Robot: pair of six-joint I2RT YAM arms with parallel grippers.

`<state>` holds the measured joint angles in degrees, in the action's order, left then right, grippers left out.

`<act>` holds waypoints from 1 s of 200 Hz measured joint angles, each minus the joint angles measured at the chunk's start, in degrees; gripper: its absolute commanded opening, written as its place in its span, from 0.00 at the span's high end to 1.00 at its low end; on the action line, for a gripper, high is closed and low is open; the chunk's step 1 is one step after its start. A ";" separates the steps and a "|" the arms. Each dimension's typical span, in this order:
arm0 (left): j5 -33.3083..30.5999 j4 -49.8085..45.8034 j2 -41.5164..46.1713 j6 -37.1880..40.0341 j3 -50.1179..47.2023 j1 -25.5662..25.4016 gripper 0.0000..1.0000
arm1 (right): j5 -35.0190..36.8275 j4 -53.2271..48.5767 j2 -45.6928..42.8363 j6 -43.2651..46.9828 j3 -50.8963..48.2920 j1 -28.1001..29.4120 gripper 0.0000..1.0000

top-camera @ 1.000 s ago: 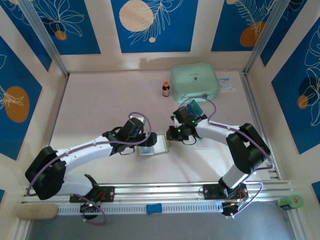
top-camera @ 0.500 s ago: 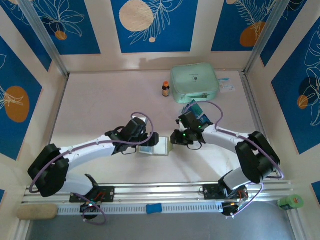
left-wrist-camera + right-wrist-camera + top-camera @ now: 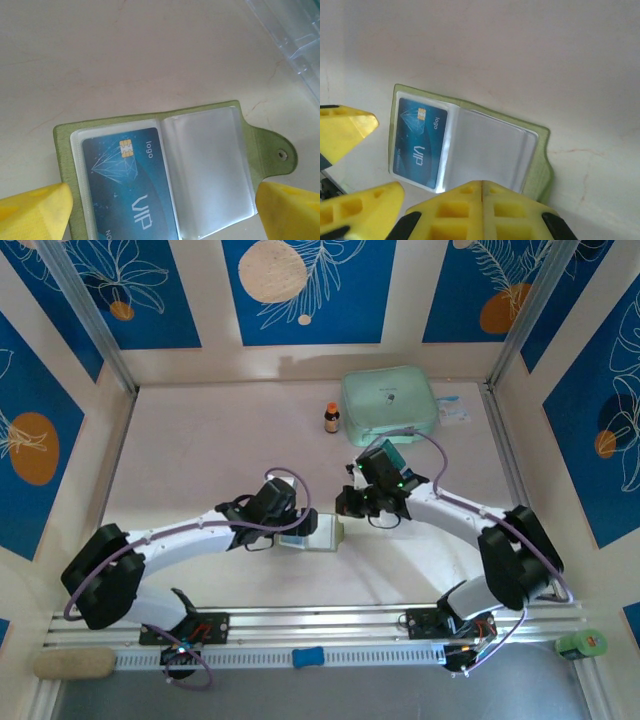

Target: Put the credit cards into the card holder

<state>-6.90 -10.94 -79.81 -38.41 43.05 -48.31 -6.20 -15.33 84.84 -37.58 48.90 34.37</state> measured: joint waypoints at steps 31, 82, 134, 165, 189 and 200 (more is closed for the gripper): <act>-1.27 -0.70 -0.26 0.48 0.00 -0.48 0.06 | -1.79 1.81 5.18 -0.59 0.81 0.00 1.00; -2.29 -0.70 -1.31 1.49 0.00 -0.74 0.06 | -2.91 3.52 9.99 -0.63 1.27 0.11 1.00; -2.60 -0.70 -2.10 1.51 0.00 -0.98 0.06 | -3.32 4.72 13.33 -0.59 1.88 0.11 1.00; -2.67 -0.68 -2.14 1.77 0.00 -1.01 0.05 | -3.93 5.14 15.47 -0.59 3.10 0.42 1.00; -2.84 -0.66 -2.64 2.25 0.00 -1.18 0.05 | -4.68 5.51 16.61 -0.59 4.09 0.98 1.00; -2.86 -0.66 -3.10 2.43 0.00 -1.25 0.05 | -4.81 5.60 16.90 -0.59 4.44 1.36 1.00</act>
<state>-9.76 -11.60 -82.91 -35.99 43.05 -49.56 -11.00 -9.74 101.73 -38.17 53.34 35.73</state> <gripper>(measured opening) 0.947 0.054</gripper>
